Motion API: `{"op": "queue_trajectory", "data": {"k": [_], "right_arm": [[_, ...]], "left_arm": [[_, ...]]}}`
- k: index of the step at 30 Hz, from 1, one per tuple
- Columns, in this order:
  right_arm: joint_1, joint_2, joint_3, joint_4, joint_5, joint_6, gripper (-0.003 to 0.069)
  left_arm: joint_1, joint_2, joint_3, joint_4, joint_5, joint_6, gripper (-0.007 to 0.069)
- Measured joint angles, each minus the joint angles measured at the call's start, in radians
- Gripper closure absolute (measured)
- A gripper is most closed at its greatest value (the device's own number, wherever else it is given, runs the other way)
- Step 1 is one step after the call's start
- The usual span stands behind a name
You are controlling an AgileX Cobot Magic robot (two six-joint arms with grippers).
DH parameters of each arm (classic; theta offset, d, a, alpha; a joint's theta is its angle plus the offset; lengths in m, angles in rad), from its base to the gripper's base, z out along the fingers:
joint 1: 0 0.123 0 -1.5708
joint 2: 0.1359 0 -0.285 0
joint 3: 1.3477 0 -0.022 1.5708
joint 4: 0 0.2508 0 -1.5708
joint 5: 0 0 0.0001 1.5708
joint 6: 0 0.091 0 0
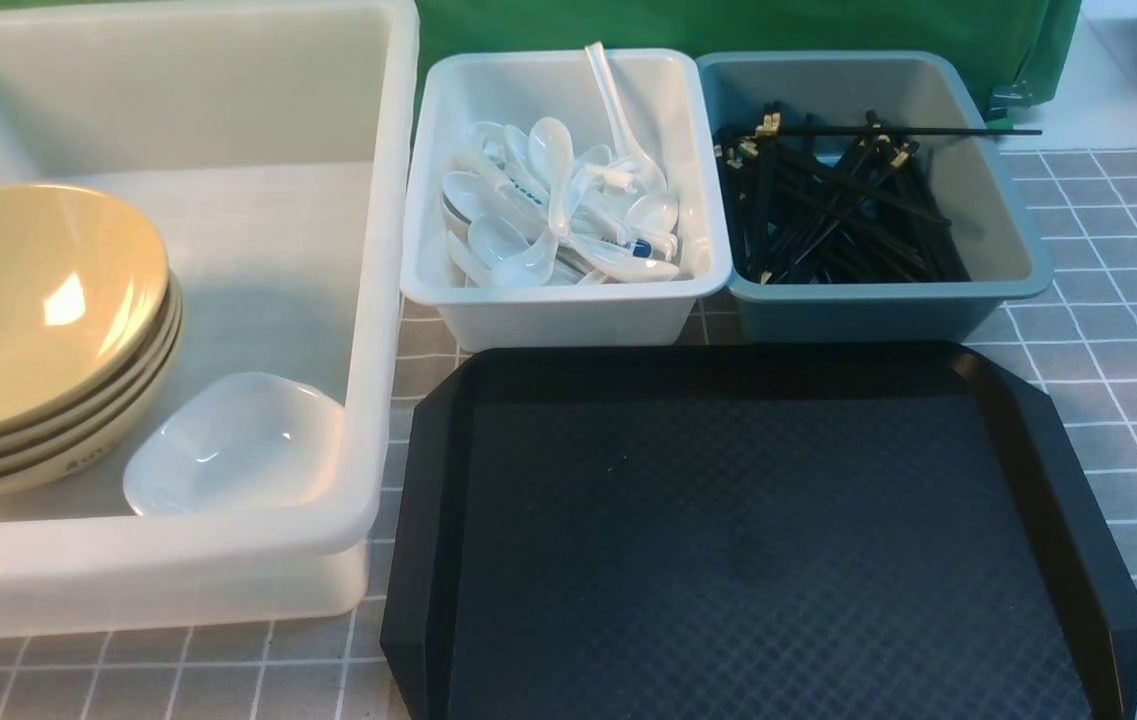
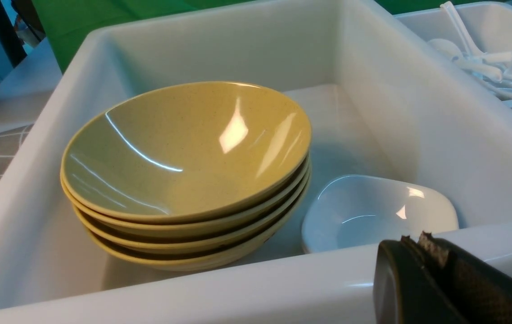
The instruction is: On grey table put chopsticks spoon bowls plates into blue grey white boxes.
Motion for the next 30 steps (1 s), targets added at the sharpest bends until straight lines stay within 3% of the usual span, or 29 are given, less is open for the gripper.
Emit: {"op": "queue_trajectory", "data": {"k": [5, 30], "right_arm": [[0.064, 0.000, 0.002, 0.001, -0.005, -0.001, 0.0618], [0.068, 0.000, 0.002, 0.002, -0.010, 0.000, 0.0614]], "left_arm": [[0.000, 0.000, 0.000, 0.000, -0.001, 0.000, 0.0636], [0.000, -0.003, 0.003, -0.001, -0.004, 0.000, 0.0636]]}}
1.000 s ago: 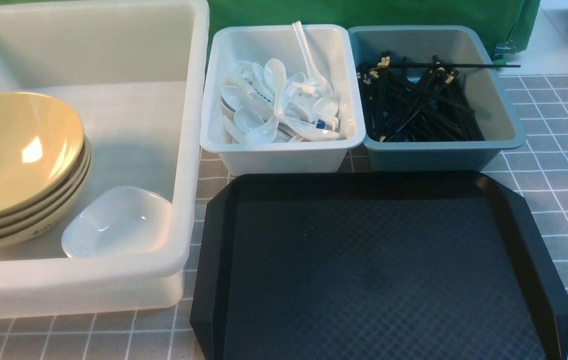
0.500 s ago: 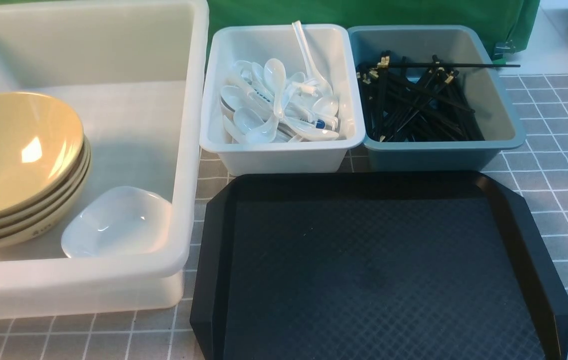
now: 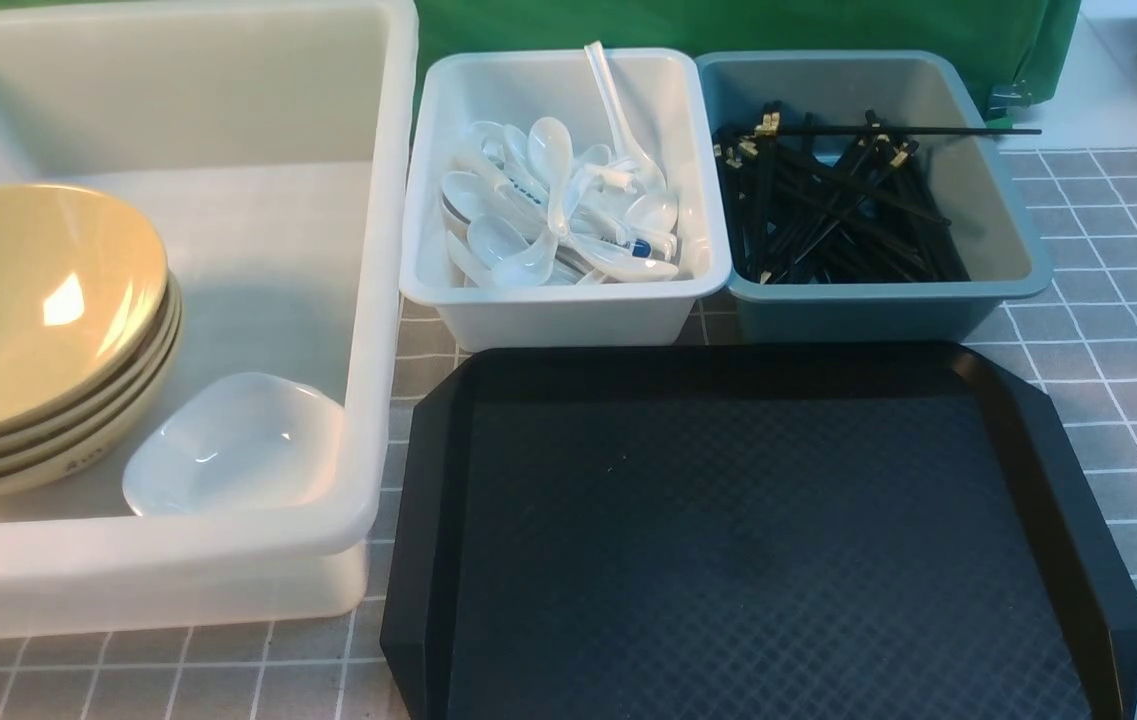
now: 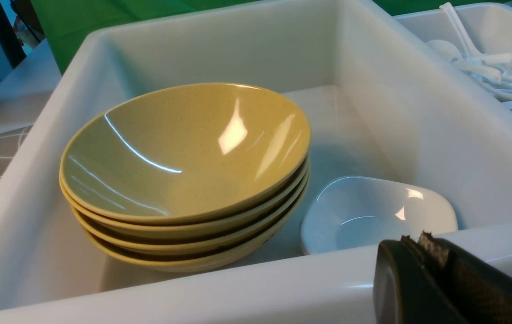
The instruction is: On grey table put chopsticks spoon bowls plates into blue grey white boxes.
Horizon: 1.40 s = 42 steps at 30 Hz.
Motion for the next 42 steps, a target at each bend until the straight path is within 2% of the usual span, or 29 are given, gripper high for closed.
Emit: {"op": "queue_trajectory", "data": {"k": [4, 11, 13, 19, 42], "right_arm": [[0.000, 0.000, 0.000, 0.000, 0.000, 0.000, 0.0613], [0.000, 0.000, 0.001, 0.002, -0.003, 0.000, 0.0601], [0.000, 0.000, 0.002, 0.002, -0.005, 0.000, 0.0600], [0.000, 0.000, 0.002, 0.002, -0.006, 0.000, 0.0597], [0.000, 0.000, 0.002, 0.002, -0.006, 0.000, 0.0577]], "left_arm": [[0.000, -0.026, 0.048, 0.006, -0.063, 0.000, 0.0636], [0.012, -0.029, 0.265, 0.019, -0.348, -0.078, 0.0636], [0.012, -0.029, 0.321, 0.019, -0.373, -0.097, 0.0636], [0.012, -0.029, 0.396, -0.017, -0.351, -0.136, 0.0636], [0.012, -0.029, 0.395, -0.033, -0.343, -0.104, 0.0636]]}}
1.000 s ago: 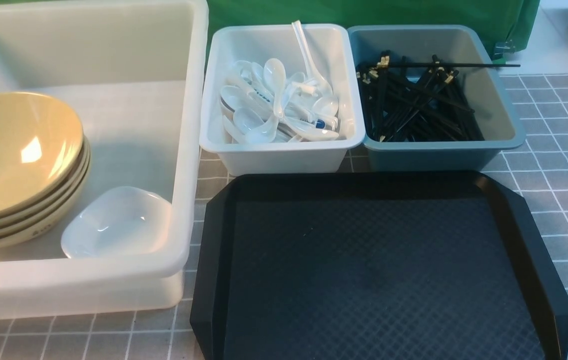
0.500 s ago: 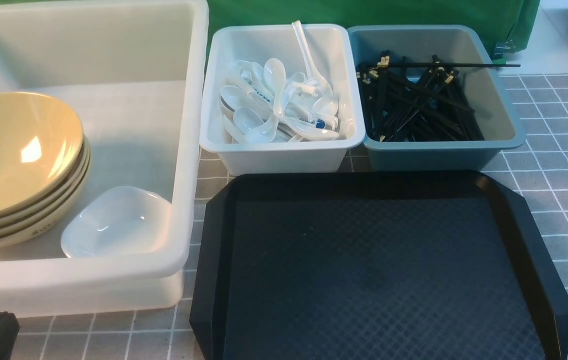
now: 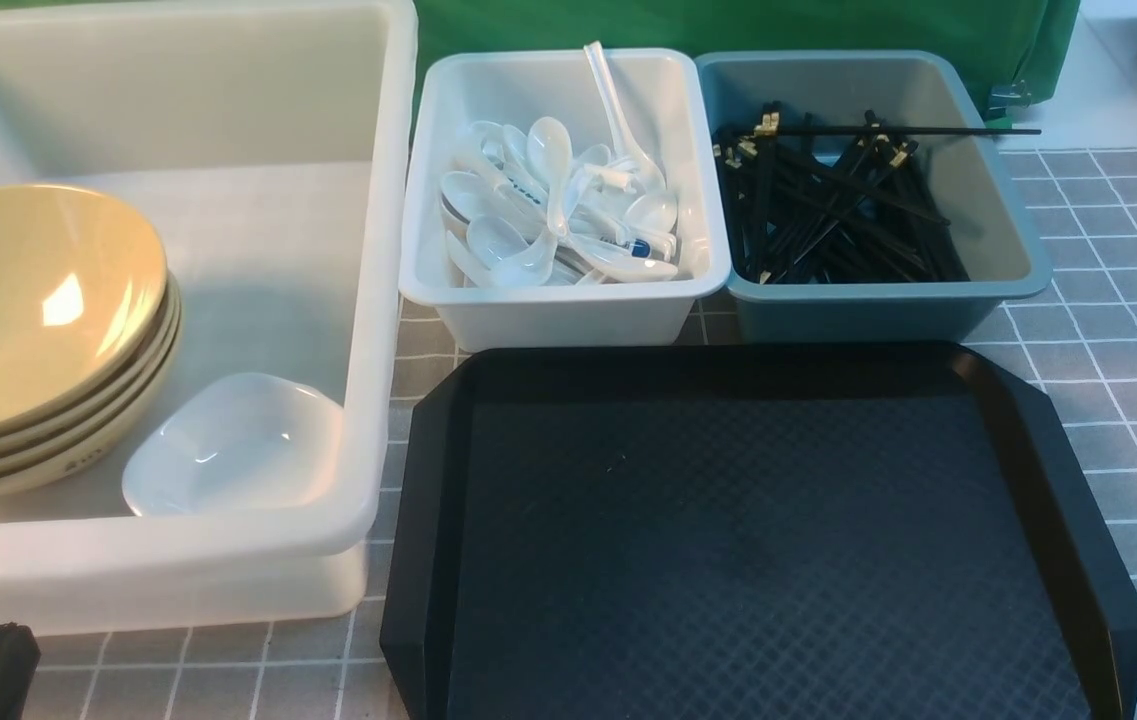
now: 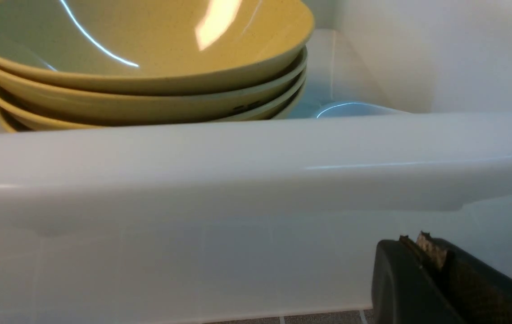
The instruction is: On grey table put chopsticks spoon bowls plates into blue grey white boxes.
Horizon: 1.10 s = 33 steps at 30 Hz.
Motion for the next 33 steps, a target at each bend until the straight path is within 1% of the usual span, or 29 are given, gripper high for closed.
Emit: {"op": "queue_trajectory", "data": {"k": [33], "right_arm": [[0.000, 0.000, 0.000, 0.000, 0.000, 0.000, 0.0545]], "left_arm": [[0.000, 0.000, 0.000, 0.000, 0.000, 0.000, 0.0636]]}}
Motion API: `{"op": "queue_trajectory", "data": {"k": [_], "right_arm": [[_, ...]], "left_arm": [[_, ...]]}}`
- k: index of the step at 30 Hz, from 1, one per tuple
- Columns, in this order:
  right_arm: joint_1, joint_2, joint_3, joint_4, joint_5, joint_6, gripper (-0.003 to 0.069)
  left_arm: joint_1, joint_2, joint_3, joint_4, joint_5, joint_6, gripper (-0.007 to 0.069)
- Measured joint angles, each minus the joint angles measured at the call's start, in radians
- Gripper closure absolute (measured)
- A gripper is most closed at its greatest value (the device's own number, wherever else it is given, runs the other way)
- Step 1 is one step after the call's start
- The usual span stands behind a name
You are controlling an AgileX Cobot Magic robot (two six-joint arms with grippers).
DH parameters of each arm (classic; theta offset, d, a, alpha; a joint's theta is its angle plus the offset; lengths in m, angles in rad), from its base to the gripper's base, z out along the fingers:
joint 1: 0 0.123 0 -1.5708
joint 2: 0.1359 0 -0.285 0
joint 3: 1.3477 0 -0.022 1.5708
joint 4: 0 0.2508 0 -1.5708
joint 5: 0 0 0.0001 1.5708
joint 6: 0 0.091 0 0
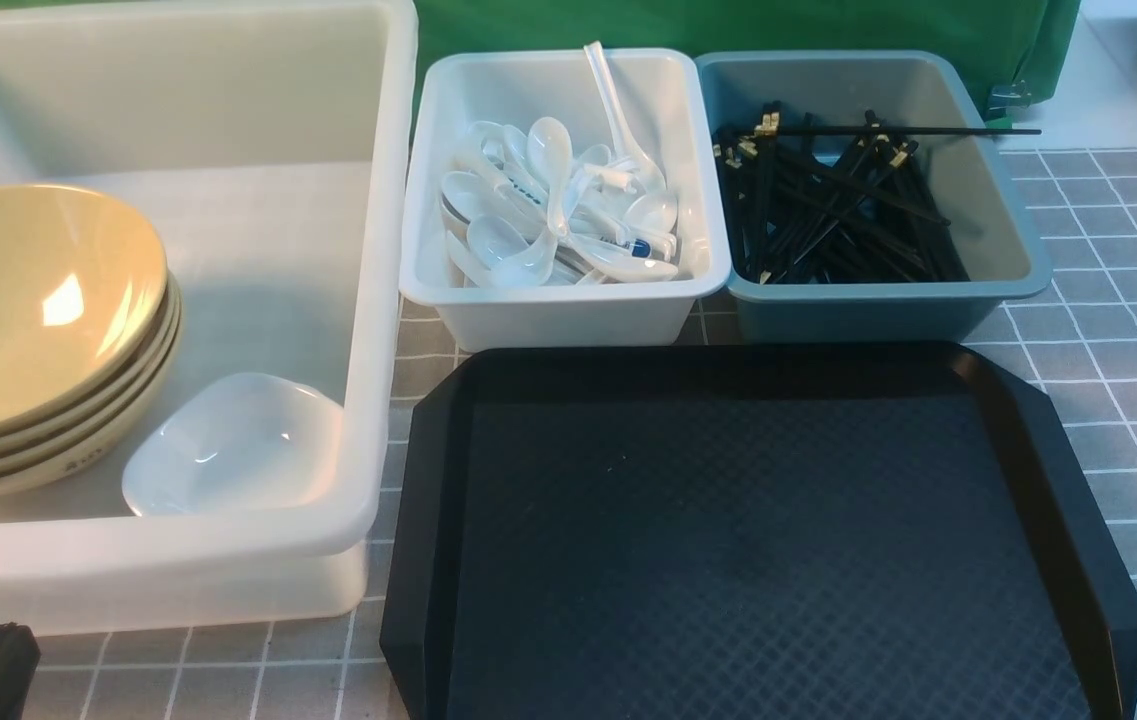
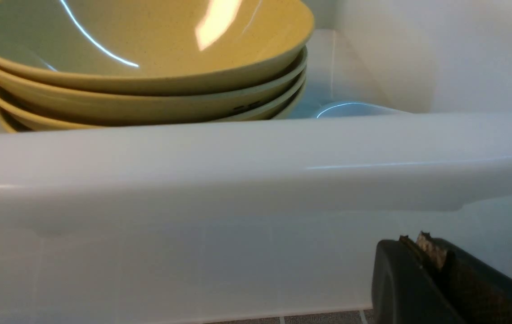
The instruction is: On grey table put chopsticks spoon bowls plates into blue grey white boxes.
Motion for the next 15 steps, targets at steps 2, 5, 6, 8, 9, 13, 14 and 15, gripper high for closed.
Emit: {"op": "queue_trajectory", "data": {"k": [2, 5, 6, 8, 9, 13, 14, 15], "right_arm": [[0.000, 0.000, 0.000, 0.000, 0.000, 0.000, 0.0544], [0.000, 0.000, 0.000, 0.000, 0.000, 0.000, 0.0541], [0.000, 0.000, 0.000, 0.000, 0.000, 0.000, 0.0540], [0.000, 0.000, 0.000, 0.000, 0.000, 0.000, 0.0537], [0.000, 0.000, 0.000, 0.000, 0.000, 0.000, 0.0536], [0.000, 0.000, 0.000, 0.000, 0.000, 0.000, 0.0528], [0.000, 0.000, 0.000, 0.000, 0.000, 0.000, 0.0527], [0.000, 0.000, 0.000, 0.000, 0.000, 0.000, 0.0526]], "left_arm": [[0.000, 0.000, 0.000, 0.000, 0.000, 0.000, 0.0636], [0.000, 0.000, 0.000, 0.000, 0.000, 0.000, 0.0636], [0.000, 0.000, 0.000, 0.000, 0.000, 0.001, 0.0636], [0.000, 0.000, 0.000, 0.000, 0.000, 0.002, 0.0636], [0.000, 0.000, 0.000, 0.000, 0.000, 0.002, 0.0636], [0.000, 0.000, 0.000, 0.000, 0.000, 0.002, 0.0636], [0.000, 0.000, 0.000, 0.000, 0.000, 0.002, 0.0636], [0.000, 0.000, 0.000, 0.000, 0.000, 0.002, 0.0636]]}}
